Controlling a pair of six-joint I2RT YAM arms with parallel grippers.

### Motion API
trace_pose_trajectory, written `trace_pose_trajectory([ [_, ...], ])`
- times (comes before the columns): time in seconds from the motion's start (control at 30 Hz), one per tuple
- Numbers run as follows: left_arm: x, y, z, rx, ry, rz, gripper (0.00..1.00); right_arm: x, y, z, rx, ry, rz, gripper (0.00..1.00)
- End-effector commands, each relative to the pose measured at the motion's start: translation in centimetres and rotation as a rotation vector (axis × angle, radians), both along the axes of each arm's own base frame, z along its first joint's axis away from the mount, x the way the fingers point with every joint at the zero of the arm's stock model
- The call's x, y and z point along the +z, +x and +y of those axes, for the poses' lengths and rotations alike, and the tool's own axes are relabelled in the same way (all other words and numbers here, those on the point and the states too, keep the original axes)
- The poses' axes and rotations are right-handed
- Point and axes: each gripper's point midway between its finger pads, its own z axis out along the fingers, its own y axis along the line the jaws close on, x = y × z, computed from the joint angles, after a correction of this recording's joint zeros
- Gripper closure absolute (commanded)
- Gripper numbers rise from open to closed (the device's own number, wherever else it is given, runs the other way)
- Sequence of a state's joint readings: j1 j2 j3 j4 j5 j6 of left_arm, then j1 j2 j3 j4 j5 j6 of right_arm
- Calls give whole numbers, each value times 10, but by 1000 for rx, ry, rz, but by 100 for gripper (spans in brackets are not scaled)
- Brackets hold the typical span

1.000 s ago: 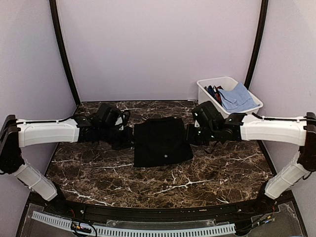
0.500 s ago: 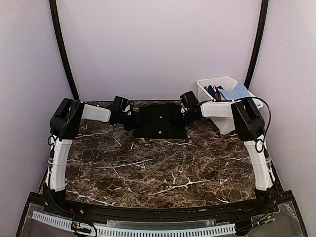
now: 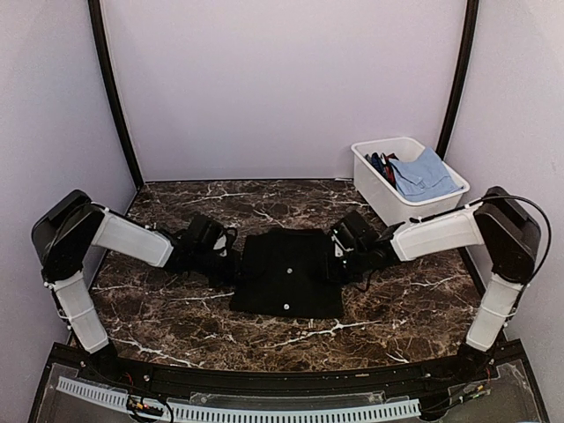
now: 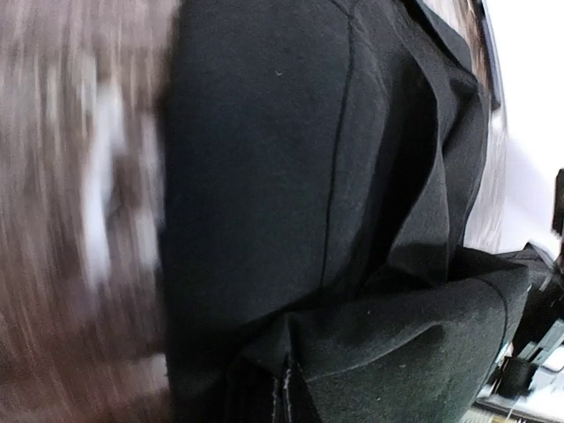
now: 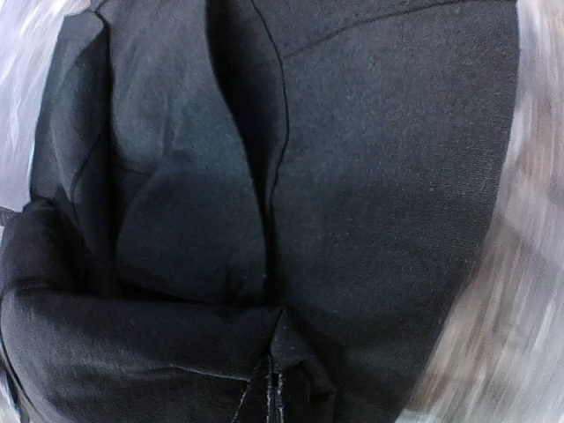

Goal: Fold and stack the long sleeve shirts
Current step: Move the 2/3-rectangle-folded shirt to the center of the board.

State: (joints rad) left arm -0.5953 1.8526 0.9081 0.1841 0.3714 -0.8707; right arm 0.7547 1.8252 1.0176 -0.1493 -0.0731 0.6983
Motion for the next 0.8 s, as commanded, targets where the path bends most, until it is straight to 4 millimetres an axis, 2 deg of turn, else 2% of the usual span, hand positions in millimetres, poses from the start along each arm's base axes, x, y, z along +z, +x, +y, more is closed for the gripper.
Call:
trace_pose_trajectory([
  [0.0,21,-63,9,35,15,-14,100,24,-51,1,-26,40,-51,100],
  [0.03,10,-87,12,28,31,24,100,29,-63,1,-34,41,-59,100],
  [0.07,20,-92,14,53,14,10,100,32,-76,-1,-35,36,-64,100],
  [0.1,14,-109,16,34,34,27,100,36,-86,0,-33,39,-72,100],
  [0.13,25,-112,17,49,19,1,100,41,-94,0,-37,43,-82,100],
  [0.17,23,-124,18,33,40,10,100,46,-101,0,-41,48,-91,100],
  [0.2,34,-124,18,45,29,-17,100,51,-106,0,-46,50,-102,100],
  [0.23,35,-130,19,36,41,-14,100,57,-110,0,-50,54,-115,100],
  [0.33,61,-128,20,50,13,-70,100,79,-114,1,-61,79,-156,100],
  [0.37,60,-130,24,51,32,-65,100,84,-115,2,-61,80,-165,100],
  [0.43,72,-128,24,45,25,-89,100,95,-115,1,-69,80,-187,100],
  [0.77,119,-115,14,24,7,-180,100,148,-107,-8,-94,114,-277,100],
])
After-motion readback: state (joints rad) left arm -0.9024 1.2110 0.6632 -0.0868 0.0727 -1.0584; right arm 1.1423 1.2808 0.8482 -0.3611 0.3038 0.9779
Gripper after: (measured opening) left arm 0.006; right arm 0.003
